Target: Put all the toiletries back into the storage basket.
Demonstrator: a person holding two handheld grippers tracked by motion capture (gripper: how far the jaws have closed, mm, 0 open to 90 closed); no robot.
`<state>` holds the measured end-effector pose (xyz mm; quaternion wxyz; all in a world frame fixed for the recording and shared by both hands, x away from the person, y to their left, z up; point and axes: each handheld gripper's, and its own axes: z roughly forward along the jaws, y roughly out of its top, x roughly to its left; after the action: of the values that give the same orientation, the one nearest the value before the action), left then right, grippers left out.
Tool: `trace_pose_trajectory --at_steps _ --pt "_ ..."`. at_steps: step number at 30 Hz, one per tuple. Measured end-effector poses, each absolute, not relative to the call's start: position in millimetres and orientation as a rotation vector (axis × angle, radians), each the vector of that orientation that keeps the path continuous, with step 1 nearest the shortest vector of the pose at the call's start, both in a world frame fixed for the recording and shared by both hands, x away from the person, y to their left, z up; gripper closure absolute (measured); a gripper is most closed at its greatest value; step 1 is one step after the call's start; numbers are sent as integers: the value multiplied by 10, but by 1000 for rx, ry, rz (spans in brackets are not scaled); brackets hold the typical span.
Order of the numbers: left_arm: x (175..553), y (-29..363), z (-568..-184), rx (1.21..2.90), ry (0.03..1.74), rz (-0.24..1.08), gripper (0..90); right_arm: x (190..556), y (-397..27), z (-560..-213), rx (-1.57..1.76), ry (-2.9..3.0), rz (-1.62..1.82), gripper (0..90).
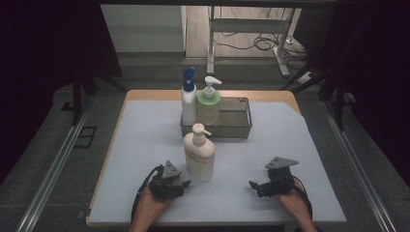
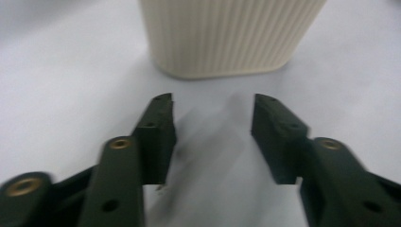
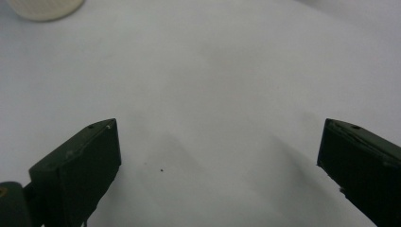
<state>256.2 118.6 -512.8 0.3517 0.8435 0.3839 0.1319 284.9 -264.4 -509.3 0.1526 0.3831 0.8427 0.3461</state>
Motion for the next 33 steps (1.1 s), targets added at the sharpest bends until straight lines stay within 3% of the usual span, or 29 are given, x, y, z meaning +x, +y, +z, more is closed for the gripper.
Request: trace_pose_trajectory --at_steps 10,33 --pt "2529 1254 -5204 2196 1070 378 136 2831 -2547 -4913 1071 2427 1083 0" --pt "2521 1268 -5236 2170 1081 392 106 2895 -1889 -4439 941 2467 1214 8"
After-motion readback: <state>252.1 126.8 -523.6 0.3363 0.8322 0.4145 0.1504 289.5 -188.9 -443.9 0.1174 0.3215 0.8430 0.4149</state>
